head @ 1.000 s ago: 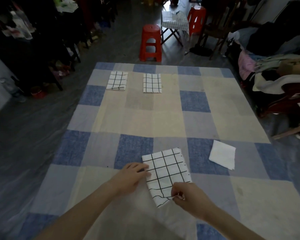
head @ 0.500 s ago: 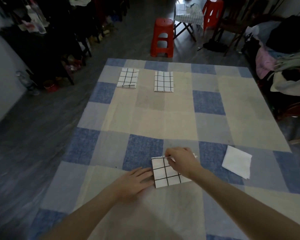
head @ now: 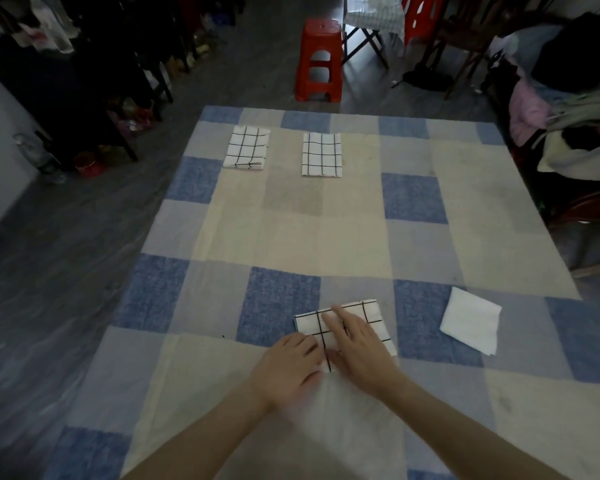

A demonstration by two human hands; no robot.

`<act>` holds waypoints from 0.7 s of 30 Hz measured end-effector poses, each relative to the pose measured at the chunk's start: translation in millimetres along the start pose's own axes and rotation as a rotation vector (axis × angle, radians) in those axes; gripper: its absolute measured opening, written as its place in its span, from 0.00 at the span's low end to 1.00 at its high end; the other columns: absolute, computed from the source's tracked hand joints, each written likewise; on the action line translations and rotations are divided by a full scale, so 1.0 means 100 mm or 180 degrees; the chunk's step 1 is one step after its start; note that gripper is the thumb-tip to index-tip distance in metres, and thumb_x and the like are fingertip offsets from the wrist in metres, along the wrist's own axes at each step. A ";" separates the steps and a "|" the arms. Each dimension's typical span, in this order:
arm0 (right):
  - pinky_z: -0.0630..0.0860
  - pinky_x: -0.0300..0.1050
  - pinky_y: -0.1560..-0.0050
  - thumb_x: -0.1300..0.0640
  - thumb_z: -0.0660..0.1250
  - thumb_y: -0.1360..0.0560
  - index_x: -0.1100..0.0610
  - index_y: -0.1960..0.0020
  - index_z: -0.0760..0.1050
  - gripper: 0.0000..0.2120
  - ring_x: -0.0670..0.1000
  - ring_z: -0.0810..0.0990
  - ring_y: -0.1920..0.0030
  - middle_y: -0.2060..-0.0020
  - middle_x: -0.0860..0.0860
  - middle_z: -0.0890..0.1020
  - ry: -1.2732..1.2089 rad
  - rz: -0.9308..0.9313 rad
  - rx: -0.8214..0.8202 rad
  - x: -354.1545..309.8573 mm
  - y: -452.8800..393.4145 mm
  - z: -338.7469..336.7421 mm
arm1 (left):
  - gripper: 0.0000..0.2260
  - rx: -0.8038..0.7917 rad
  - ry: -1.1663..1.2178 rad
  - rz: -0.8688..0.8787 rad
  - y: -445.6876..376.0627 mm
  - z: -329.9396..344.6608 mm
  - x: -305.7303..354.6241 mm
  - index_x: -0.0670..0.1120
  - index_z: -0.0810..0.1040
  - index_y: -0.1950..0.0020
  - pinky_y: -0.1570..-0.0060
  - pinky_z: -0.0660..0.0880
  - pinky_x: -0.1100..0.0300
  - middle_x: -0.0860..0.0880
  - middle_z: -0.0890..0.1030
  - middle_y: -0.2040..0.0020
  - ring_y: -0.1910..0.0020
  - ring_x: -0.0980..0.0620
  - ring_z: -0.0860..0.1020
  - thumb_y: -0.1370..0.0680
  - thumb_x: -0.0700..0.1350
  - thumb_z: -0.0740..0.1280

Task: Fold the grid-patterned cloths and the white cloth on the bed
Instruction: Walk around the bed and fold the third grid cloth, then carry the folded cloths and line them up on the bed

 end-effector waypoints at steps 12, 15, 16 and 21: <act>0.77 0.56 0.58 0.62 0.68 0.28 0.62 0.46 0.77 0.11 0.64 0.79 0.54 0.50 0.61 0.78 0.0296 0.1985 0.0432 1.48 0.90 -0.76 | 0.18 -0.0330 -0.0510 0.0322 -0.10 -0.10 0.14 0.52 0.73 0.52 0.64 0.74 0.62 0.54 0.77 0.60 0.61 0.53 0.76 0.36 0.49 0.77; 0.77 0.57 0.60 0.64 0.68 0.28 0.63 0.48 0.78 0.09 0.66 0.78 0.56 0.54 0.63 0.78 0.0434 0.2038 0.0827 1.70 0.91 -1.04 | 0.22 -0.0311 -0.0718 0.0356 -0.11 -0.13 0.22 0.51 0.73 0.50 0.70 0.72 0.61 0.53 0.76 0.62 0.66 0.51 0.76 0.39 0.43 0.77; 0.77 0.57 0.60 0.63 0.66 0.27 0.63 0.49 0.78 0.08 0.66 0.78 0.56 0.54 0.63 0.78 0.0426 0.1991 0.1014 1.73 0.88 -1.12 | 0.24 -0.0312 -0.0700 0.0352 -0.10 -0.13 0.22 0.51 0.72 0.49 0.71 0.72 0.60 0.53 0.76 0.62 0.66 0.51 0.76 0.40 0.42 0.77; 0.71 0.58 0.45 0.65 0.60 0.25 0.61 0.36 0.72 0.17 0.65 0.71 0.42 0.41 0.62 0.74 0.0061 0.2719 0.0803 2.11 0.72 -1.20 | 0.24 -0.0409 -0.0773 0.0367 -0.14 -0.12 0.17 0.50 0.78 0.52 0.76 0.73 0.59 0.50 0.76 0.59 0.65 0.49 0.76 0.44 0.40 0.80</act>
Point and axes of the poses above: each hand's wrist, its own y-axis away from the middle knuckle, its own z-axis out of the palm, x = y × z, the point moved 7 cm from there along -y, towards the middle knuckle
